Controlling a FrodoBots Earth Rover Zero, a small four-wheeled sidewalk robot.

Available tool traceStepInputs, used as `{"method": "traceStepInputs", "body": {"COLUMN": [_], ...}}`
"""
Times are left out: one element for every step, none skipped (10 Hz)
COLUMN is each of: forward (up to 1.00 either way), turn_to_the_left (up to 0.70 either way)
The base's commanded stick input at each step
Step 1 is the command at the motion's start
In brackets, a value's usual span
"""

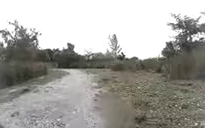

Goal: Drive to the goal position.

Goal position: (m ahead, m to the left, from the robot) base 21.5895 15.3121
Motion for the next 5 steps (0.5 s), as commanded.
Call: {"method": "traceStepInputs", "body": {"forward": [0.7, 0.7, 0.7, 0.7, 0.7], "turn_to_the_left": [0.0, 0.0, 0.0, 0.0, 0.0]}}
